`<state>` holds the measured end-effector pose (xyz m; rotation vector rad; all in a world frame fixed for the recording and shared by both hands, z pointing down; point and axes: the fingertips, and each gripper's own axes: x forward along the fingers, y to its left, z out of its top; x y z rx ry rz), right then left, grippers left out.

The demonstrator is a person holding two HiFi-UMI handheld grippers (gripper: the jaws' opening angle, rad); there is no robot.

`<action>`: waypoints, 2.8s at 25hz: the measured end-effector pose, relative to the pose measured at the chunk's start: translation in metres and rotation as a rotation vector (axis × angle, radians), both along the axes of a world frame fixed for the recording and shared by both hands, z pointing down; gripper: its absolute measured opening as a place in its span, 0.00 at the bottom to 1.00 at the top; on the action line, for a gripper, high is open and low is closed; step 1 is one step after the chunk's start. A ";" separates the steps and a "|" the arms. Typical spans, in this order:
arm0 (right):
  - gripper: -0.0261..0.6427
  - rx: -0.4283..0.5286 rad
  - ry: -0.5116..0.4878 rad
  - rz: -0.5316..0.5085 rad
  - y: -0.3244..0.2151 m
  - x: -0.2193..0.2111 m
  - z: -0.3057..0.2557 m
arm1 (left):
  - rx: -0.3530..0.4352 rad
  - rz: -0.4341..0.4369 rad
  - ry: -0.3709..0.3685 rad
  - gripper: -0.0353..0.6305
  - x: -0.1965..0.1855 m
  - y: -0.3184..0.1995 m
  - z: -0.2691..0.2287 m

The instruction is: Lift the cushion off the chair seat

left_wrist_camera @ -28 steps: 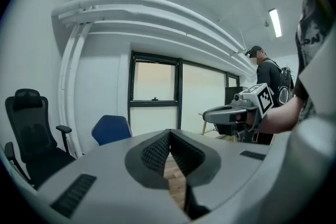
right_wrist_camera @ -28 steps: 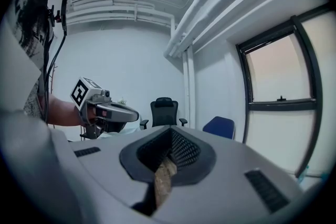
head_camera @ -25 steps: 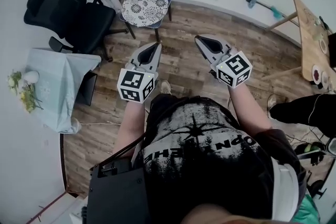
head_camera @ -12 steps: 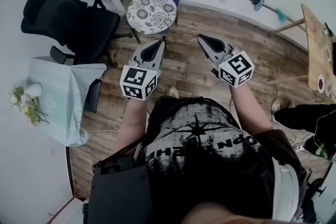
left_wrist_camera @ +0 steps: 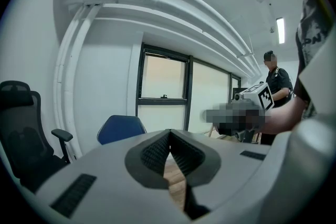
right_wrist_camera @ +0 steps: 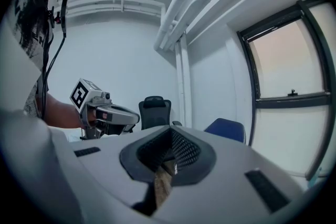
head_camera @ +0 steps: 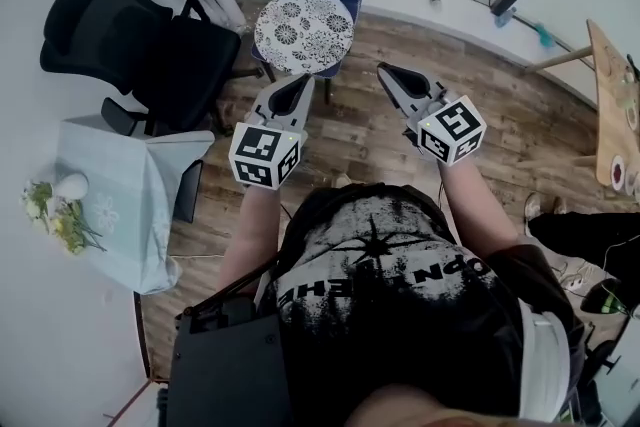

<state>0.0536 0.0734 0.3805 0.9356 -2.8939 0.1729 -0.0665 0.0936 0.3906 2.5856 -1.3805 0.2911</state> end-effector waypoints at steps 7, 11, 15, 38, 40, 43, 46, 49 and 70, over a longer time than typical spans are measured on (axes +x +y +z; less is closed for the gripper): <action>0.06 -0.002 0.007 0.000 -0.017 -0.033 0.007 | -0.005 -0.008 0.006 0.07 -0.035 -0.018 0.008; 0.06 -0.008 0.021 -0.001 -0.023 -0.042 0.008 | -0.013 -0.011 0.020 0.07 -0.046 -0.024 0.013; 0.06 -0.013 0.032 -0.001 -0.031 -0.046 0.009 | -0.017 -0.020 0.037 0.07 -0.051 -0.033 0.015; 0.06 -0.074 0.020 -0.101 -0.187 -0.060 0.031 | -0.083 -0.111 0.020 0.07 -0.058 -0.174 0.036; 0.06 -0.076 0.016 -0.115 -0.202 -0.059 0.030 | -0.088 -0.126 0.016 0.07 -0.059 -0.190 0.036; 0.06 -0.082 0.014 -0.132 -0.226 -0.057 0.031 | -0.092 -0.147 0.014 0.07 -0.057 -0.212 0.036; 0.06 -0.087 0.012 -0.151 -0.248 -0.055 0.032 | -0.095 -0.166 0.011 0.07 -0.057 -0.233 0.035; 0.06 -0.088 0.008 -0.171 -0.269 -0.054 0.035 | -0.096 -0.182 0.005 0.07 -0.055 -0.254 0.035; 0.06 -0.122 0.017 -0.191 -0.332 -0.053 0.057 | -0.126 -0.192 0.003 0.07 -0.050 -0.315 0.051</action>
